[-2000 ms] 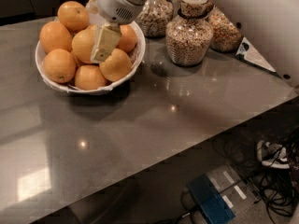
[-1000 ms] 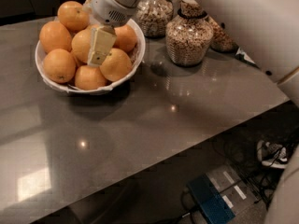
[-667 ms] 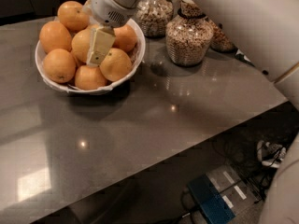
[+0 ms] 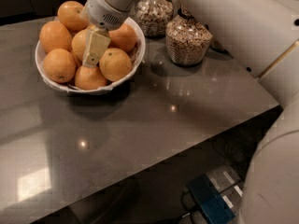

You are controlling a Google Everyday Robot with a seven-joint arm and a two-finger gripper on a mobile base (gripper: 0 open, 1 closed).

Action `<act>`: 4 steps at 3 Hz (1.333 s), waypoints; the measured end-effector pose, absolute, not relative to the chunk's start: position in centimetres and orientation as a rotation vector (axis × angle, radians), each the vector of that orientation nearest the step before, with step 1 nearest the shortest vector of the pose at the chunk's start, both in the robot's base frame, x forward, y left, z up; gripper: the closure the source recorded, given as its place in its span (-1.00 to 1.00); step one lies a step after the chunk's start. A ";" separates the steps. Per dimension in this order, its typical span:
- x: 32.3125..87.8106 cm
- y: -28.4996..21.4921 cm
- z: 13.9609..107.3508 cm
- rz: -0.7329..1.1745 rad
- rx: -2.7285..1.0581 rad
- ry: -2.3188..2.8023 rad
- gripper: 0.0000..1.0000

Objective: Pick orange from white bowl

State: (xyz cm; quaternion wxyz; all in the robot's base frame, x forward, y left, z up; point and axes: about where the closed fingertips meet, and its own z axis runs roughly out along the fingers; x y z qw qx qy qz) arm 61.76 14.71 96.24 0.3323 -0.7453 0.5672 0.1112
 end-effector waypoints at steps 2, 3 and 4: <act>62.3 15.9 94.8 0.330 -1.949 1.526 -0.68; 62.5 16.5 93.8 0.356 -1.954 1.543 -0.70; 62.7 16.9 92.9 0.375 -1.956 1.559 -0.66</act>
Offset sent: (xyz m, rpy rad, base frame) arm 0.0086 0.0162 -0.0191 -0.0054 0.0712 -0.0212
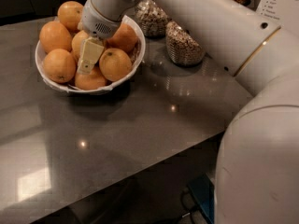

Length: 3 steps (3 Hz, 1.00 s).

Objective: Pick orange from white bowl

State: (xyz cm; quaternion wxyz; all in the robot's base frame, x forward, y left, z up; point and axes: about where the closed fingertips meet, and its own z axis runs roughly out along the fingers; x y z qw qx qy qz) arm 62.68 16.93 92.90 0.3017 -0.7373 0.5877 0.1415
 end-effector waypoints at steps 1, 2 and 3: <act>62.8 16.9 92.3 0.382 -1.950 1.567 -0.27; 62.8 16.9 92.3 0.382 -1.950 1.567 0.19; 62.8 16.9 92.3 0.382 -1.950 1.567 0.66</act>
Offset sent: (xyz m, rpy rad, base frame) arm 0.0016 0.0000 -0.0059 0.0021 0.0073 -0.0055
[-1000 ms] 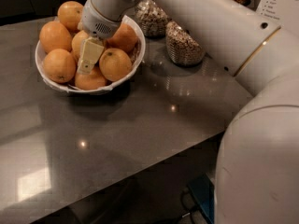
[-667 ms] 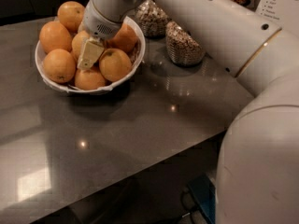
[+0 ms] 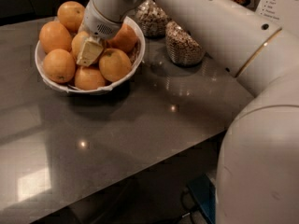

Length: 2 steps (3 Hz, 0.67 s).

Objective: Pick orange from white bowl

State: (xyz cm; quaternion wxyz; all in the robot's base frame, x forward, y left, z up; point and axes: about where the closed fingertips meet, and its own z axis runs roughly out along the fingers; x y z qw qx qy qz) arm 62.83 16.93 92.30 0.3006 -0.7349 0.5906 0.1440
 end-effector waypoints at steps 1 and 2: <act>62.8 16.9 92.3 0.382 -1.950 1.567 1.00; 62.8 16.9 92.8 0.382 -1.950 1.567 1.00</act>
Offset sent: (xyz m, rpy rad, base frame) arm -0.0003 -0.0006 0.0020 -0.0004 -0.0037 0.0038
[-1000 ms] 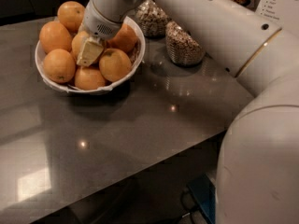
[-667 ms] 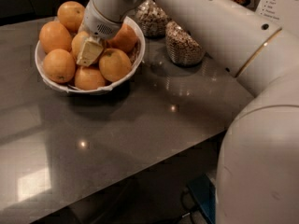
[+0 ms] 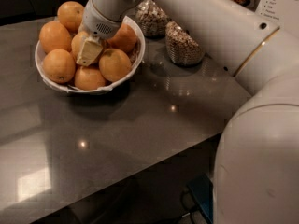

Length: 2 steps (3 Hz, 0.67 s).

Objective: Pick orange from white bowl

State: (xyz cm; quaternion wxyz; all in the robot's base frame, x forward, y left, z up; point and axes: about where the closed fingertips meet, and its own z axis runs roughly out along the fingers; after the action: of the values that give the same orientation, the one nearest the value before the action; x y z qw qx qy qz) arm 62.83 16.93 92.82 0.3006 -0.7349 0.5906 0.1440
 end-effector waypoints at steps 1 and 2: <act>62.4 16.3 94.3 0.348 -1.962 1.535 1.00; 62.2 15.5 95.6 0.309 -1.959 1.514 1.00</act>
Offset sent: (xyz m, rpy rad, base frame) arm -0.0218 -0.0523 0.0969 -0.0088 -0.2352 -0.0032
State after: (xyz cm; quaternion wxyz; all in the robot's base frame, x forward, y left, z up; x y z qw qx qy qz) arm 62.18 15.46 95.56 0.3177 -0.7444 0.5755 0.1173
